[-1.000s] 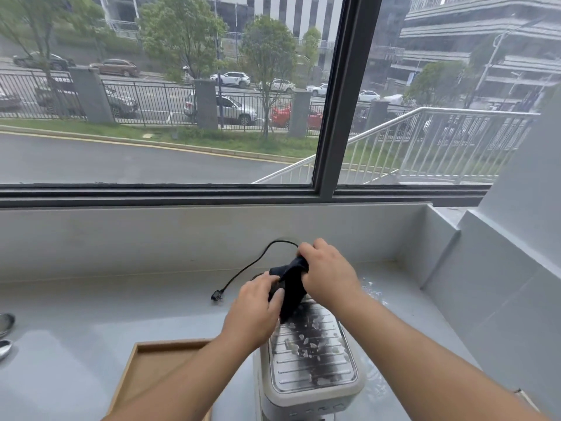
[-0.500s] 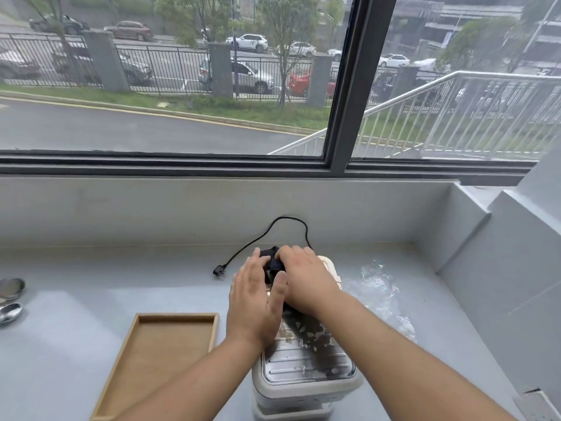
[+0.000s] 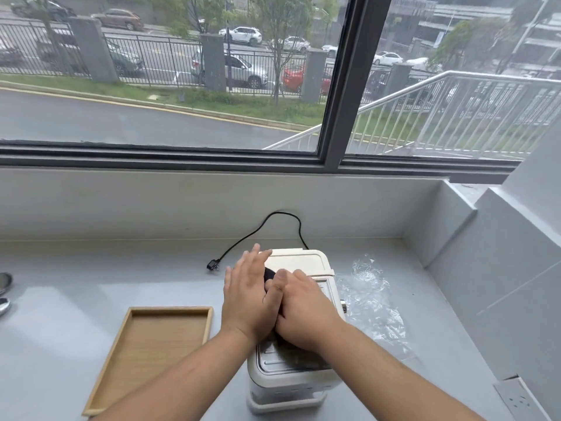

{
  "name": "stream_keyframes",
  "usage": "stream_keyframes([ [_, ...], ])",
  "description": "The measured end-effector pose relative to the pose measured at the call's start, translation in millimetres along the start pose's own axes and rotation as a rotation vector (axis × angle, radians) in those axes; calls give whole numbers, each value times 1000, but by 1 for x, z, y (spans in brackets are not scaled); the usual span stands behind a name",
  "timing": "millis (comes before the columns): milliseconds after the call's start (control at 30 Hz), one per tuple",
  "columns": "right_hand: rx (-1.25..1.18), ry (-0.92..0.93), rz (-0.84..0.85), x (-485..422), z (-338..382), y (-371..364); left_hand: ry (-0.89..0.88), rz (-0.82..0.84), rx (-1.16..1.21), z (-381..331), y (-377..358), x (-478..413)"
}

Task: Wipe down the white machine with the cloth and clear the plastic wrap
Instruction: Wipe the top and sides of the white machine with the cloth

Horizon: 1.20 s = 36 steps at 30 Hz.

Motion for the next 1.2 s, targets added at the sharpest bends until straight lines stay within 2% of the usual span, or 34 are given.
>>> stream_keyframes([
  [167, 17, -35, -63, 22, 5, 2, -158, 60, -118, -16, -4, 5],
  [333, 26, -118, -59, 43, 3, -2, -193, 89, -157, -18, -8, 6],
  [433, 52, -154, -22, 57, -3, -6, -182, 86, -133, -15, -11, 6],
  [600, 90, -140, 56, 83, -11, -10, -16, 117, -102, 4, -21, -4],
  [700, 99, -136, 75, 87, -20, -6, -34, 114, -96, 6, -27, -6],
  [967, 130, -206, 4, 60, -66, 12, -88, 94, -49, 2, -24, -10],
  [1200, 208, -281, -44, -1, -91, 34, -144, 59, -143, -7, -20, -9],
])
Point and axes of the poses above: each hand's wrist, its own x-axis away from the middle knuckle, its own y-axis out of the back of the hand, z = x × y, the point moved 10 cm from there along -x, towards the middle knuckle, and after that the axes turned 9 degrees about -x, right-handed, at the moved point
